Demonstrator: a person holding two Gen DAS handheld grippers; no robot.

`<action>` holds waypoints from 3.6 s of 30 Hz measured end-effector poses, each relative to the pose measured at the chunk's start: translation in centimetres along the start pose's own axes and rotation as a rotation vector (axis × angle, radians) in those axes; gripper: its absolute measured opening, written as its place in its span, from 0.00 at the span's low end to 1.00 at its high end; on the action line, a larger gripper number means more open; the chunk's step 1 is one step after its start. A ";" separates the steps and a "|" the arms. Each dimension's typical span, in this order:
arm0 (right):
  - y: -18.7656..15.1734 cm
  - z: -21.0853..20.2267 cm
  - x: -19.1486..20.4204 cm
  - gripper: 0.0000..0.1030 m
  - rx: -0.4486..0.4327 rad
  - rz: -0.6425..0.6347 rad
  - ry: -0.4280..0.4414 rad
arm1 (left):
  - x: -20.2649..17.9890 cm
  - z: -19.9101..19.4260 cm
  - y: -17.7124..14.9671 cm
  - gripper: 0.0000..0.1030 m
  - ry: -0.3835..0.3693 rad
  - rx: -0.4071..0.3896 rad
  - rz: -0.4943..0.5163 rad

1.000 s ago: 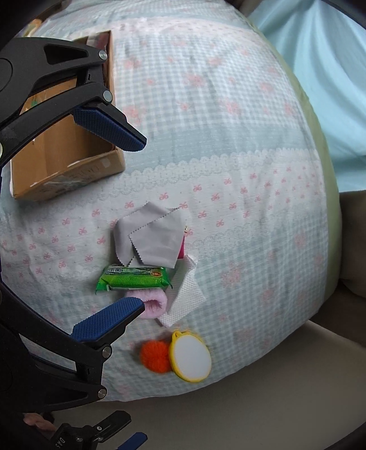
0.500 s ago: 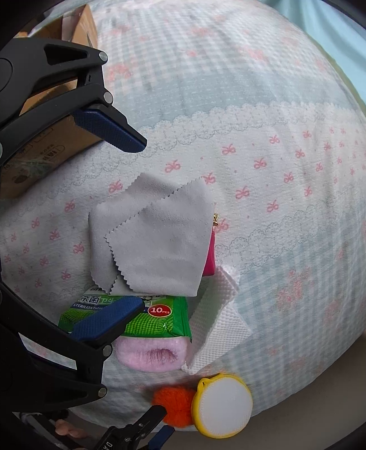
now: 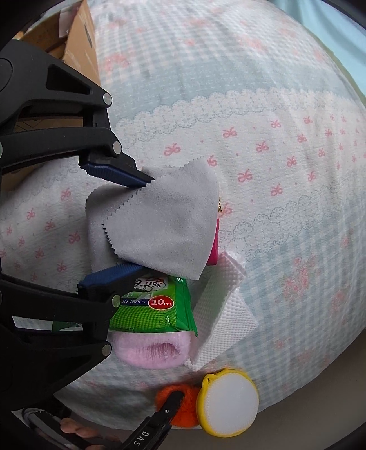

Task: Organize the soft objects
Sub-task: 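Grasp the grey cloth with the left gripper while the right grasps the orange pompom, then carry the grey cloth and orange pompom over the cardboard box with both grippers, then open both grippers to drop the cloth and pompom into the box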

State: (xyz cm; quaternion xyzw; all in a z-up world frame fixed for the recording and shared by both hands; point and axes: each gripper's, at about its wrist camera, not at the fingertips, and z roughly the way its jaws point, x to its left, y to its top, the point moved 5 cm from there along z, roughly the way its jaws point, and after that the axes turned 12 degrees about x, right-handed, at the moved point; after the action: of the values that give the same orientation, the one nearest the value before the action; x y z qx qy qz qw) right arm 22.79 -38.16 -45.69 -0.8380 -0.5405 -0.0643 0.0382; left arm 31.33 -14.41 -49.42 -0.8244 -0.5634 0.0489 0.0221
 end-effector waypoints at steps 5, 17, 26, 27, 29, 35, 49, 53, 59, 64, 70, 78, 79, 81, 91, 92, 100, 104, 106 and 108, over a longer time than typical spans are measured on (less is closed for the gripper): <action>-0.9 -0.7 -0.5 0.31 -0.010 0.028 0.016 | 0.5 -1.3 -0.3 0.25 -0.023 -0.022 -0.011; -4.1 -3.3 -0.3 0.31 -0.043 0.030 0.016 | 0.2 -4.6 -1.5 0.13 -0.057 -0.070 -0.012; -5.5 -7.3 0.3 0.30 -0.115 -0.003 0.012 | 0.2 -7.1 -2.2 0.13 -0.061 -0.129 -0.023; -5.8 -7.9 0.4 0.30 -0.124 -0.010 0.011 | 0.2 -7.5 -2.4 0.13 -0.062 -0.138 -0.025; -6.3 -9.2 0.6 0.30 -0.145 -0.024 0.013 | 0.0 -8.5 -2.8 0.13 -0.068 -0.157 -0.029; -8.1 -13.9 2.2 0.29 -0.230 -0.081 0.027 | -0.4 -12.5 -5.3 0.13 -0.083 -0.227 -0.047; -13.3 -27.6 11.9 0.29 -0.407 -0.362 0.055 | 3.4 -25.3 -15.6 0.13 -0.101 -0.408 -0.169; -15.7 -30.0 16.7 0.29 -0.435 -0.431 0.083 | 6.3 -28.2 -18.9 0.13 -0.101 -0.448 -0.205; -19.6 -30.6 24.5 0.29 -0.438 -0.497 0.110 | 12.1 -30.2 -23.1 0.13 -0.109 -0.482 -0.239; -22.1 -28.2 30.4 0.29 -0.383 -0.487 0.139 | 18.0 -30.3 -26.0 0.13 -0.116 -0.471 -0.236; -24.3 -24.0 36.7 0.29 -0.301 -0.462 0.162 | 24.8 -28.5 -28.4 0.13 -0.090 -0.414 -0.205; -24.8 -17.7 40.7 0.29 -0.152 -0.467 0.109 | 29.0 -22.8 -27.5 0.13 -0.085 -0.279 -0.161; -24.8 -16.9 40.9 0.29 -0.132 -0.466 0.098 | 29.2 -22.1 -27.3 0.13 -0.087 -0.265 -0.156; -24.3 -15.4 41.0 0.29 -0.094 -0.459 0.078 | 29.4 -20.8 -26.9 0.13 -0.093 -0.239 -0.152; -21.0 -8.0 39.6 0.29 0.088 -0.404 -0.005 | 27.6 -13.8 -23.7 0.13 -0.129 -0.089 -0.116; -20.7 -7.4 39.4 0.29 0.102 -0.399 -0.006 | 27.3 -12.9 -23.3 0.13 -0.129 -0.070 -0.117; -18.8 -4.1 39.4 0.29 0.215 -0.373 0.024 | 26.6 -7.7 -21.5 0.13 -0.130 0.058 -0.115; -18.4 -3.4 40.0 0.80 0.198 -0.401 0.008 | 26.4 -8.1 -21.2 0.70 -0.112 0.033 -0.094; -18.4 -3.1 39.7 1.00 0.206 -0.375 0.045 | 26.3 -7.6 -21.2 0.98 -0.100 0.069 -0.072; -18.4 -2.8 39.2 1.00 0.215 -0.325 0.086 | 26.3 -6.7 -21.6 1.00 -0.096 0.099 -0.063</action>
State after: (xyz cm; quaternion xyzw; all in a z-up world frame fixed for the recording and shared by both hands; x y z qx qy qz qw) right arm 21.78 4.35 -37.14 -0.7274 -0.6703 -0.0473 0.1394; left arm 21.47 18.10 -42.25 -0.8009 -0.5865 0.1153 0.0374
